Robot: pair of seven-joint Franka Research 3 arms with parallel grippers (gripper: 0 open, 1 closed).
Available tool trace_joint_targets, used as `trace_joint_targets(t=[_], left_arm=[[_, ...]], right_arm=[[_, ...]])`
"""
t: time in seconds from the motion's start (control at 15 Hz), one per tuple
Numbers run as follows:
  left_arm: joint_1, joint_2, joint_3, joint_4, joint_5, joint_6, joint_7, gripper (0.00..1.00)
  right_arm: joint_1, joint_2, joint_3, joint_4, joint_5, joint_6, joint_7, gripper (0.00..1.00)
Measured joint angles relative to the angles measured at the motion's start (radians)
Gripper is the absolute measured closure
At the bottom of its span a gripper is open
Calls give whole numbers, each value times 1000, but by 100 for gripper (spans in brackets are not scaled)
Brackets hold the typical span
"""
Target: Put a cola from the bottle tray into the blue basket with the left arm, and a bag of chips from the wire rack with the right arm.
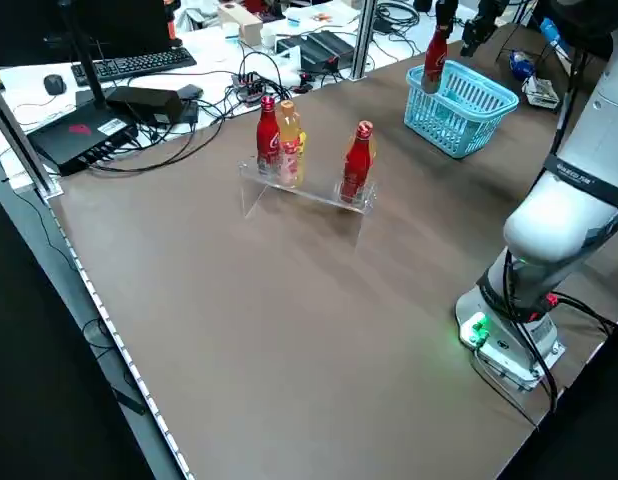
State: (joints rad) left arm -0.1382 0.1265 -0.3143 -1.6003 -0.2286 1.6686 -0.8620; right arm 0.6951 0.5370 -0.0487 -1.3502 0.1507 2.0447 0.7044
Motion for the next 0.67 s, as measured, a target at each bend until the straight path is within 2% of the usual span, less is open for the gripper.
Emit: trace_joint_targets(t=[0.27, 0.53, 0.67], left_arm=[[-72, 26, 0, 2, -1, 114, -140, 70], [-155, 75, 1, 31, -1, 237, -277, 70], [-212, 109, 2, 50, -1, 262, -329, 70]], right_arm=[[-131, -107, -6, 17, 1, -245, -203, 64], [-283, -215, -9, 18, 0, -410, -450, 63], [-355, -255, -11, 18, 0, -491, -596, 62]])
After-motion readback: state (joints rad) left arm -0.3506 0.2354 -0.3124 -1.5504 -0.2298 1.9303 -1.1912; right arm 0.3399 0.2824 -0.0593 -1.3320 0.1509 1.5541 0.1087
